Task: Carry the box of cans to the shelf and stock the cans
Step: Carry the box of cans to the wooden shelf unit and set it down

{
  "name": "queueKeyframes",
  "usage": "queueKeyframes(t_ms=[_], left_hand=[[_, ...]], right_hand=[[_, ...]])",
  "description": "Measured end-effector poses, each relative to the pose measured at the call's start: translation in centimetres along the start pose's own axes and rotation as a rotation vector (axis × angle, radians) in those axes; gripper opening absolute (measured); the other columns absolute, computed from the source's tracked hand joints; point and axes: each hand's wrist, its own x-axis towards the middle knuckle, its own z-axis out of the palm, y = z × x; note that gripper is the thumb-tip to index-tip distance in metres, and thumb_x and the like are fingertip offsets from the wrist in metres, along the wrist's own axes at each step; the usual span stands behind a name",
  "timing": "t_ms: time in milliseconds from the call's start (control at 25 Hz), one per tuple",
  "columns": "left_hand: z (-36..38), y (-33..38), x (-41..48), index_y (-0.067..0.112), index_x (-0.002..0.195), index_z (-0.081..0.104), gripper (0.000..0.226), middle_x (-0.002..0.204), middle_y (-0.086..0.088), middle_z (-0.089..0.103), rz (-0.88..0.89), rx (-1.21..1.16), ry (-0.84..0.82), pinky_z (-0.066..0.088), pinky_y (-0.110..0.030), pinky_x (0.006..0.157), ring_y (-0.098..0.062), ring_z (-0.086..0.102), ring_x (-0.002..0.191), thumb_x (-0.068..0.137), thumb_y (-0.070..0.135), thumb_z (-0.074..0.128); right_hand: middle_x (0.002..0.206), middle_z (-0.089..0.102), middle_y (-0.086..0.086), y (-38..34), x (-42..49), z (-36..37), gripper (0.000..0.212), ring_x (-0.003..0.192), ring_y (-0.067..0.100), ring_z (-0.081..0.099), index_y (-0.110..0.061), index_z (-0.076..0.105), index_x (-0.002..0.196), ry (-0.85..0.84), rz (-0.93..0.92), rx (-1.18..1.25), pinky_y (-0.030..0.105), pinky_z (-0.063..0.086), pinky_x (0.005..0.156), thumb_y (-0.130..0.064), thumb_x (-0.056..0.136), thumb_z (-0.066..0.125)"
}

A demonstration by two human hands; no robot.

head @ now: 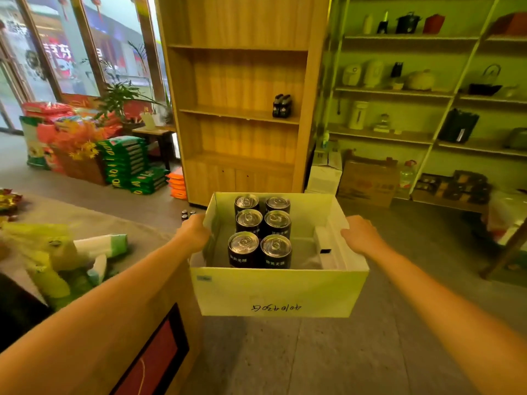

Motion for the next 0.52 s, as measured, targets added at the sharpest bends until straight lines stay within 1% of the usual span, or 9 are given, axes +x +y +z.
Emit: queueKeyframes(t_ms=[120,200,280,360,440,520], left_hand=[[0.6,1.9,7.5,0.010,0.136,0.040,0.049,0.132,-0.019,0.051,-0.028,-0.002,0.034,0.044,-0.047,0.099,-0.037,0.049,0.121,0.089,0.001,0.048],[1.2,2.5,13.2,0.009,0.136,0.040,0.047,0.132,-0.019,0.051,-0.047,0.007,0.045,0.044,-0.047,0.101,-0.037,0.048,0.122,0.090,0.002,0.047],[1.6,2.4,19.4,0.009,0.135,0.041,0.045,0.132,-0.019,0.051,-0.054,0.016,0.057,0.044,-0.049,0.101,-0.037,0.049,0.121,0.090,0.005,0.047],[1.6,2.3,26.1,0.009,0.133,0.043,0.042,0.130,-0.018,0.054,-0.054,0.025,0.059,0.046,-0.049,0.099,-0.036,0.052,0.117,0.091,0.009,0.047],[1.4,2.9,33.0,0.011,0.132,0.044,0.039,0.128,-0.018,0.055,-0.056,0.018,0.060,0.047,-0.049,0.097,-0.036,0.054,0.115,0.093,0.013,0.047],[0.5,3.8,39.1,0.011,0.134,0.043,0.041,0.129,-0.018,0.054,-0.060,0.025,0.065,0.047,-0.049,0.098,-0.037,0.053,0.116,0.093,0.014,0.045]], right_hand=[[0.095,0.061,0.019,-0.7,8.9,1.3,0.020,0.082,0.030,0.052,-0.012,0.050,0.073,-0.015,-0.035,-0.025,0.031,0.034,0.067,-0.004,0.088,0.039],[0.093,0.061,0.019,-1.6,14.9,2.6,0.024,0.083,0.033,0.055,-0.013,0.051,0.068,-0.016,-0.051,-0.028,0.031,0.035,0.066,-0.005,0.088,0.039],[0.095,0.062,0.019,-2.6,20.9,4.3,0.020,0.081,0.033,0.056,-0.008,0.058,0.081,-0.027,-0.058,-0.020,0.030,0.036,0.062,-0.005,0.088,0.039],[0.098,0.063,0.020,-4.1,27.4,6.1,0.019,0.078,0.032,0.054,-0.005,0.059,0.085,-0.043,-0.054,-0.027,0.029,0.035,0.059,-0.006,0.088,0.040],[0.100,0.064,0.021,-5.6,34.5,7.6,0.020,0.077,0.030,0.053,-0.003,0.060,0.091,-0.050,-0.033,-0.010,0.029,0.036,0.060,-0.006,0.088,0.041],[0.102,0.064,0.022,-7.7,40.9,8.8,0.023,0.075,0.027,0.050,-0.002,0.061,0.099,-0.050,-0.023,0.027,0.029,0.036,0.060,-0.007,0.089,0.040]])
